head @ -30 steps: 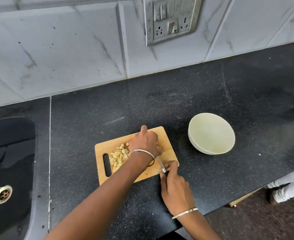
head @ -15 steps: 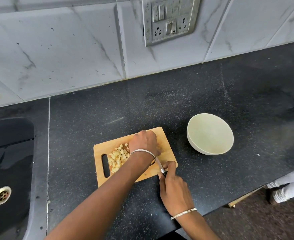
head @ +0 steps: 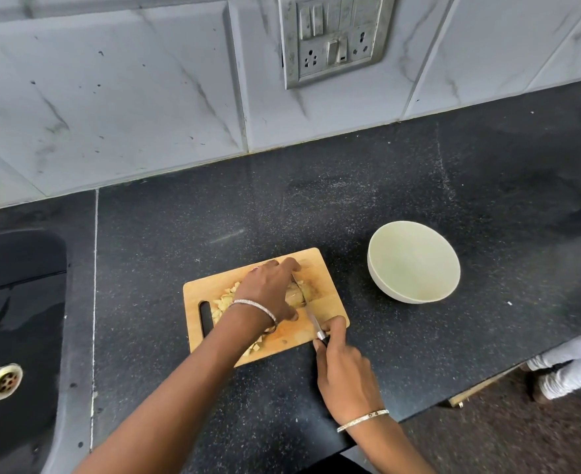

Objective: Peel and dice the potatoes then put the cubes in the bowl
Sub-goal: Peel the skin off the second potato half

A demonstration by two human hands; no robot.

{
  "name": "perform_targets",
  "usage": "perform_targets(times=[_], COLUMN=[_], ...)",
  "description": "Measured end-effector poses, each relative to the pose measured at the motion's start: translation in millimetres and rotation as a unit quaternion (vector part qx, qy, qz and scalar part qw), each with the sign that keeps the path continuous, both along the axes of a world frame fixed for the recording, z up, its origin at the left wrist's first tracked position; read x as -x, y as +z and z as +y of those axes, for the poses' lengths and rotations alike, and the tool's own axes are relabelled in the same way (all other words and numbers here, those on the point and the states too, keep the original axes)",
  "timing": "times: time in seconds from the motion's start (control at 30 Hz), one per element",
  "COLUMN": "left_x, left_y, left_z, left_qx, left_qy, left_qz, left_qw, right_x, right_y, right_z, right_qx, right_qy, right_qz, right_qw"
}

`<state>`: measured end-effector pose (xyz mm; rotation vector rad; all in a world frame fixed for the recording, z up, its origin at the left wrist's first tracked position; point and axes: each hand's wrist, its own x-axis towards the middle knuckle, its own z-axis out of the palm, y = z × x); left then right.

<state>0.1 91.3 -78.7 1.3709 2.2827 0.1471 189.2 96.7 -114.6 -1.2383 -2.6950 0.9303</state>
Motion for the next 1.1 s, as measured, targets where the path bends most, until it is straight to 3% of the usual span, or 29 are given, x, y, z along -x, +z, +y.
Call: perform_targets(times=[0.27,1.1], left_x=[-7.8,-6.5], left_y=[-19.5,-35.7], left_z=[-14.8,-27.7], left_qx=[-0.141,-0.209], left_qy=[0.057,0.063], left_qz=[0.033,0.017], left_qw=[0.988,0.976], right_x=[-1.8,-48.5], right_y=[-4.4,27.4], right_z=[-1.7,-27.5], right_qx=[-0.016,0.006], right_qy=[0.005,0.002], right_qz=[-0.005,0.013], right_qw=[1.0,1.0])
